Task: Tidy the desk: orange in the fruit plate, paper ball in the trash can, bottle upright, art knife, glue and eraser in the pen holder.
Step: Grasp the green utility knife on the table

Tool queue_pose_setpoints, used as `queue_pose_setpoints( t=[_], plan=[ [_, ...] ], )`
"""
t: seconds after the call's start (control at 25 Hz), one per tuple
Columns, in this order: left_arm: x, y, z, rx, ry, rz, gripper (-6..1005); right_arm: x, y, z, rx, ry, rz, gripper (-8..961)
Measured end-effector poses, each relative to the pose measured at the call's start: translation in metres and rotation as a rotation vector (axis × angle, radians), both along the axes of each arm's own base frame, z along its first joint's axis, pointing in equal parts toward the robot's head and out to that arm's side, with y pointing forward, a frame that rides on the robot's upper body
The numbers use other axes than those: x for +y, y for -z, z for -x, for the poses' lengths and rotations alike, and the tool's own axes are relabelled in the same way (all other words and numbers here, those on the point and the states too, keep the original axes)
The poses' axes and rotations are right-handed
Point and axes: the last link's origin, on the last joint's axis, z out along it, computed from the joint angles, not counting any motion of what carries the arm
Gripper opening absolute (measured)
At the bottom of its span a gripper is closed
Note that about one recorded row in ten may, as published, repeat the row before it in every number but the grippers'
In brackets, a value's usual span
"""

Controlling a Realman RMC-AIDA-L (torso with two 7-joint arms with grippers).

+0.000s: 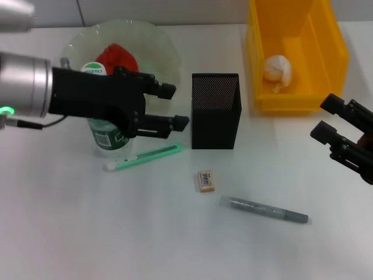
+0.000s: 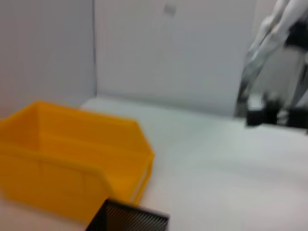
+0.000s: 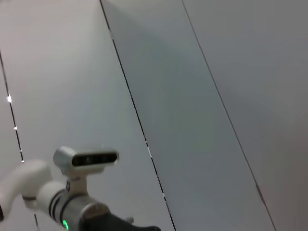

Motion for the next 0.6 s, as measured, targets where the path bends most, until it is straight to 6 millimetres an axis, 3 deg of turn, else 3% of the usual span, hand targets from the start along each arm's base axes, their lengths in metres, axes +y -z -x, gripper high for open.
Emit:
queue_pose_setpoints(
  t=[0.08,0.28,0.6],
  plan=[
    [0.006,-0.003,-0.031,0.220,-0.029,-0.039,647,0.000,0.002,-0.001,0.000,0.012,0.004,721],
    [0.011,0.008,-0.045,0.349,-0.034,-0.028,647,-0.001,0.003,-0.003,-0.004,0.021,0.001,722],
    [0.014,0.054,-0.072,0.661,0.001,0.021,647,-0.001,0.005,-0.004,-0.010,0.035,-0.001,722]
  ],
)
